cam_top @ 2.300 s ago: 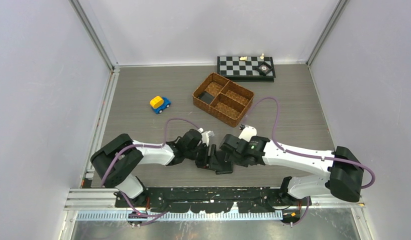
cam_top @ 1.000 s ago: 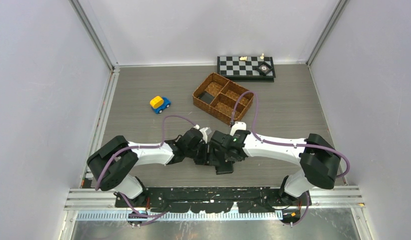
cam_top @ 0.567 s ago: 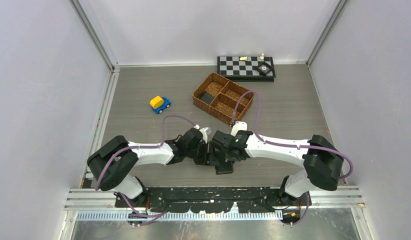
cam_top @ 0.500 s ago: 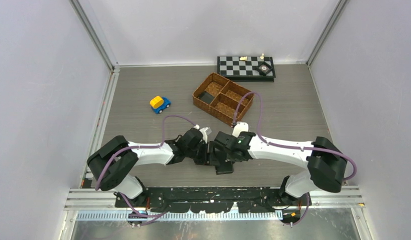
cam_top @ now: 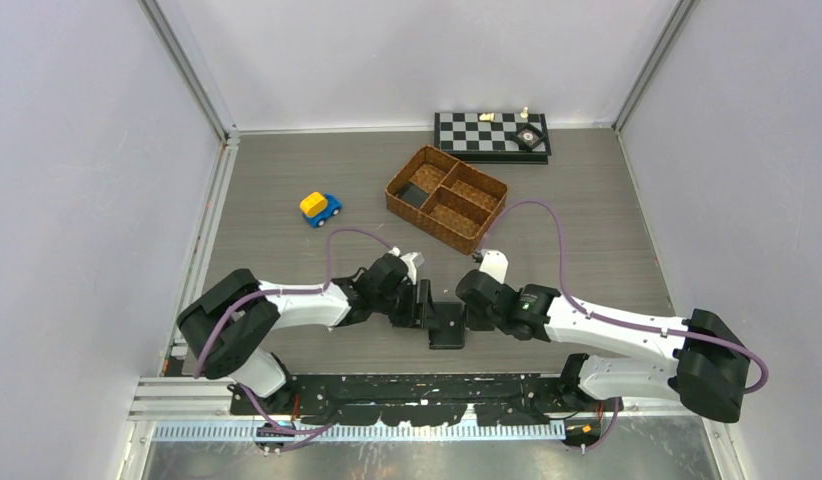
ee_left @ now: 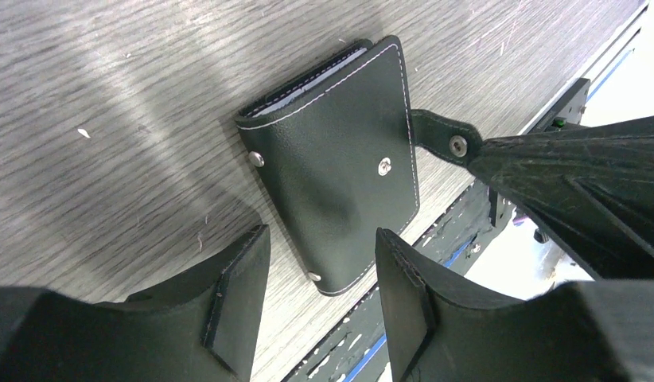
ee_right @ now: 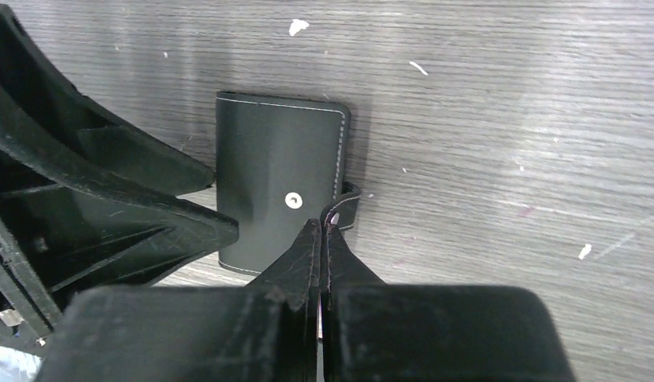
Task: Put the credit cards into the card holder
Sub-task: Close the card holder at the center of the board.
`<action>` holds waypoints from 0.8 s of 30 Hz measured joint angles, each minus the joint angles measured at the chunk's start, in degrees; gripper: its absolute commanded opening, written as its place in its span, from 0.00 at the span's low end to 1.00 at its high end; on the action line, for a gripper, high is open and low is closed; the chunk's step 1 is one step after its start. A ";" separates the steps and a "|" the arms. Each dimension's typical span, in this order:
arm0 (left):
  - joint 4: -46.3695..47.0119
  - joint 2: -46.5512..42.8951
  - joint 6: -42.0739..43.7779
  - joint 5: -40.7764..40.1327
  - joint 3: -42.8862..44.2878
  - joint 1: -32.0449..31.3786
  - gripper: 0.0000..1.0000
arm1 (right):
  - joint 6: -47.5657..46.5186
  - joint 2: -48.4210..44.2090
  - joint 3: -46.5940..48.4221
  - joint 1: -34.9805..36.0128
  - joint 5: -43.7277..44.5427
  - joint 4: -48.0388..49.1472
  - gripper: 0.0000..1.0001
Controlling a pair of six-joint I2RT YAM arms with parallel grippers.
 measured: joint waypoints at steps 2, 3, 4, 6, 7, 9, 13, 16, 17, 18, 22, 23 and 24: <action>0.00 0.22 0.02 -0.09 0.24 0.00 0.53 | -1.09 -0.02 -0.68 -0.37 -1.42 2.08 0.00; 0.00 0.28 0.02 -0.11 0.31 0.00 0.53 | -1.57 0.00 -0.94 -0.57 -2.08 2.93 0.00; 0.00 0.33 0.02 -0.15 0.35 0.00 0.53 | -2.10 0.02 -1.16 -0.66 -2.73 3.78 0.00; 0.00 0.46 0.04 -0.17 0.50 0.00 0.53 | -2.64 0.28 -1.49 -0.79 -4.00 5.46 0.00; -0.02 0.57 0.07 -0.17 0.59 0.00 0.53 | -2.89 0.59 -1.62 -0.81 -4.66 6.27 0.00; -0.07 0.81 0.13 -0.17 0.87 0.00 0.49 | -3.30 1.68 -1.68 -0.92 -5.84 7.54 0.00; -0.31 1.14 0.31 -0.39 0.94 0.00 0.43 | -3.58 3.67 -1.77 -1.01 -7.58 9.35 0.00; -0.50 1.25 0.46 -0.66 0.94 0.00 0.39 | -3.61 4.59 -1.79 -1.11 -8.52 10.10 0.00; -0.50 1.36 0.59 -0.70 0.94 0.00 0.38 | -3.58 4.79 -1.81 -1.22 -8.83 10.29 0.00; -0.50 1.42 0.63 -0.74 0.94 0.02 0.38 | -3.58 4.83 -1.84 -1.29 -9.03 10.32 0.00; -0.48 1.62 0.85 -0.79 0.96 0.02 0.37 | -3.54 5.29 -1.88 -1.51 -9.73 10.67 0.00; -0.46 1.64 0.85 -0.79 0.96 0.02 0.37 | -3.52 5.42 -1.88 -1.55 -9.88 10.73 0.00; -0.46 1.66 0.85 -0.79 0.96 0.02 0.37 | -3.50 5.60 -1.90 -1.60 -10.05 10.80 0.00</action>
